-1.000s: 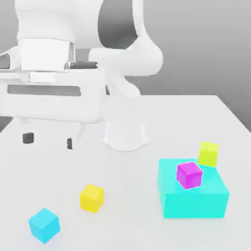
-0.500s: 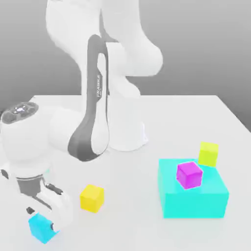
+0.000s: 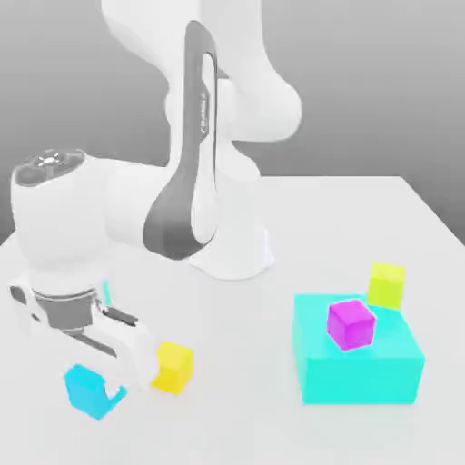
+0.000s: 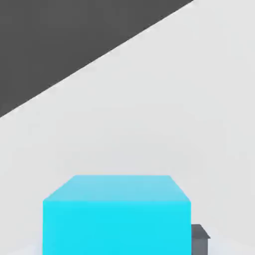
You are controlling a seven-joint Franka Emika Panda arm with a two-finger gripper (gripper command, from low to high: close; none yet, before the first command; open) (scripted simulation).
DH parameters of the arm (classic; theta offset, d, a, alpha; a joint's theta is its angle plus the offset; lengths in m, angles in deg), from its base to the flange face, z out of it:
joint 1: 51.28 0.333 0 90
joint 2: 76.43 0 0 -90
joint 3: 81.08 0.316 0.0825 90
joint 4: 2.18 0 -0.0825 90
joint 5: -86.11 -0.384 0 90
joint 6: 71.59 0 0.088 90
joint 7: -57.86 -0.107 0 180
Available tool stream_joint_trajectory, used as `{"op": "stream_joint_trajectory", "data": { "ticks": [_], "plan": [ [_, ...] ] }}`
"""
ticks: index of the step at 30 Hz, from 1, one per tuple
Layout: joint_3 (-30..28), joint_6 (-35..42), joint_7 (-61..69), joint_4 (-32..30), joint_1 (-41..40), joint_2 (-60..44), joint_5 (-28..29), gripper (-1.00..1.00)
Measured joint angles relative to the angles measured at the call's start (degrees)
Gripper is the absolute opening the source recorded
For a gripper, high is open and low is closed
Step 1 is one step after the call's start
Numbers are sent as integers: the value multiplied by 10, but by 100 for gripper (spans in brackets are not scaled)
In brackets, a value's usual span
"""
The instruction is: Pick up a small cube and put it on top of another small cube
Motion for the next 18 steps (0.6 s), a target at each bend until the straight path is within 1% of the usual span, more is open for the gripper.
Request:
{"op": "stream_joint_trajectory", "data": {
  "ticks": [3, 5, 9, 15, 16, 18],
  "plan": [
    [48, 32, 39, -28, 71, 61, -8, -100],
    [66, 56, 67, -48, 140, 106, -14, -100],
    [109, 100, 118, -87, 202, 190, -22, -100],
    [187, 165, 194, -144, 323, 315, -33, -100],
    [198, 172, 205, -153, 342, 331, -34, -100],
    [212, 147, 211, -167, 353, 320, -34, -100]
  ]
}}
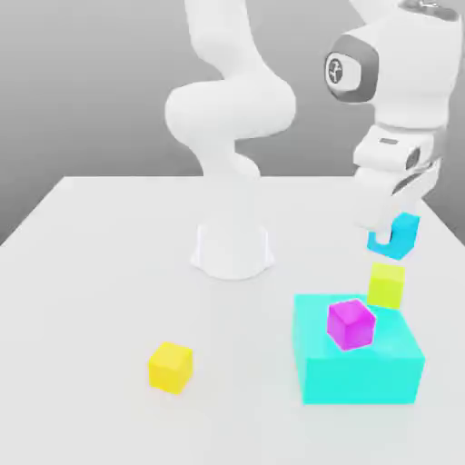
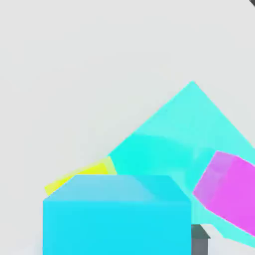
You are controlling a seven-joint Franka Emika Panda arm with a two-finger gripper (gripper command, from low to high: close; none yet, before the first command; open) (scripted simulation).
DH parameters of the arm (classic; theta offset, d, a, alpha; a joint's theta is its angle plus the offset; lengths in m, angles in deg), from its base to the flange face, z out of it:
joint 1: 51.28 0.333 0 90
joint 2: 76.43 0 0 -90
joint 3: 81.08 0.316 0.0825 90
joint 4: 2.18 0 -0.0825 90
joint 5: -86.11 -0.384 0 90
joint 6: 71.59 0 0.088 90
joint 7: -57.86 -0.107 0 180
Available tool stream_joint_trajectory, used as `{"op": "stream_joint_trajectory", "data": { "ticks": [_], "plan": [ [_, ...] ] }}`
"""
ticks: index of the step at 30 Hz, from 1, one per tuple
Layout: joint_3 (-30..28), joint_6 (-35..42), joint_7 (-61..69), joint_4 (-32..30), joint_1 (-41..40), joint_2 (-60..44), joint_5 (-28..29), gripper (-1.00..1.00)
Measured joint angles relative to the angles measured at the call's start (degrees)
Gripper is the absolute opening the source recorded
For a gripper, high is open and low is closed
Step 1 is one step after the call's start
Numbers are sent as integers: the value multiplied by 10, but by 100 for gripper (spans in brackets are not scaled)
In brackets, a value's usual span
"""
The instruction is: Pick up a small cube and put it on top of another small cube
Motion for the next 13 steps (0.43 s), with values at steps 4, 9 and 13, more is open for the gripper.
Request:
{"op": "stream_joint_trajectory", "data": {
  "ticks": [4, 9, 13],
  "plan": [
    [16, -88, -4, -24, -3, -65, 5, 100],
    [16, -88, -4, -24, -3, -65, 5, 100],
    [12, -55, -3, -16, -1, -38, 5, 100]
  ]
}}
